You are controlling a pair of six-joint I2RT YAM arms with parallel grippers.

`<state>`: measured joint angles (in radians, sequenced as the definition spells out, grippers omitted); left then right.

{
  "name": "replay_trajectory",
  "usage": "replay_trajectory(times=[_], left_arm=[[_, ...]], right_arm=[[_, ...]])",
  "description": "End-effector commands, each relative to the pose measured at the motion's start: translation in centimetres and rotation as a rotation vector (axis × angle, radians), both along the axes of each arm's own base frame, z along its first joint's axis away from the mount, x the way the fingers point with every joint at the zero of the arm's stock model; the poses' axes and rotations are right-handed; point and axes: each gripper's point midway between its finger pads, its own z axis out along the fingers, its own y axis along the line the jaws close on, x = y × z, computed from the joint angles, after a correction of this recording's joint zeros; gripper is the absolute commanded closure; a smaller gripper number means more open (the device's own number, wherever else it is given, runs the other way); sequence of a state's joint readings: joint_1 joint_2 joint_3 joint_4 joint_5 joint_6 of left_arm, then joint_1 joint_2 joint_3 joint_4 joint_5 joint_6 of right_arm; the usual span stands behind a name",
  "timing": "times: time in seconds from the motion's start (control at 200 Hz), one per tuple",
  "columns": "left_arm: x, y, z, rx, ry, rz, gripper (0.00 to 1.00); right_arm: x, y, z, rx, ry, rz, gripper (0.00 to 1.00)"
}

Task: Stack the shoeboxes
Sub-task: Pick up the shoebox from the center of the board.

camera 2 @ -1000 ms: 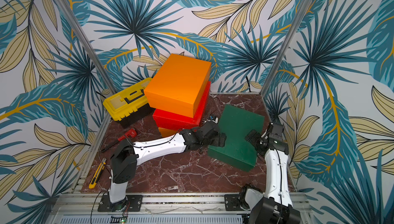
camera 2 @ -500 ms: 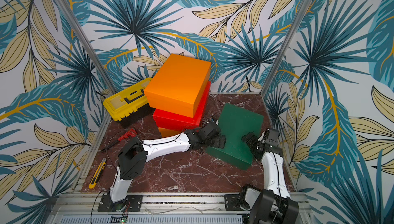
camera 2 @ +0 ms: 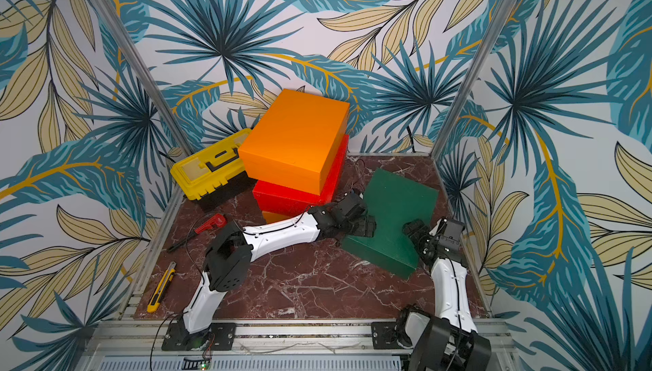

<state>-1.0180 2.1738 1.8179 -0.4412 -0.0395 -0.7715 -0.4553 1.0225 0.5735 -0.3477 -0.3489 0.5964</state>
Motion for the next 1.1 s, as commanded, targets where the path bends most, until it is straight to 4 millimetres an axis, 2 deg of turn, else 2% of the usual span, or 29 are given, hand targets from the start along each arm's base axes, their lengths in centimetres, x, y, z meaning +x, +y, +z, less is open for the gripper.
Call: replay_trajectory(times=[0.0,0.356,0.796,1.092], left_arm=[[-3.9,-4.8,3.0,-0.156,0.039,-0.181,0.09],[-4.8,-5.8,6.9,-0.237,0.029,-0.218,0.09],[-5.8,-6.9,11.9,-0.318,-0.034,-0.267,0.10],[-6.7,-7.5,16.2,-0.378,-0.101,-0.303,0.11]], right_arm=[[-1.4,4.2,-2.0,0.188,0.052,0.089,0.11],[-1.7,5.9,1.8,0.243,-0.042,0.142,0.24],[-1.6,6.6,7.5,0.241,-0.161,0.162,0.33],[-1.3,7.0,10.9,0.240,-0.237,0.182,0.37]])
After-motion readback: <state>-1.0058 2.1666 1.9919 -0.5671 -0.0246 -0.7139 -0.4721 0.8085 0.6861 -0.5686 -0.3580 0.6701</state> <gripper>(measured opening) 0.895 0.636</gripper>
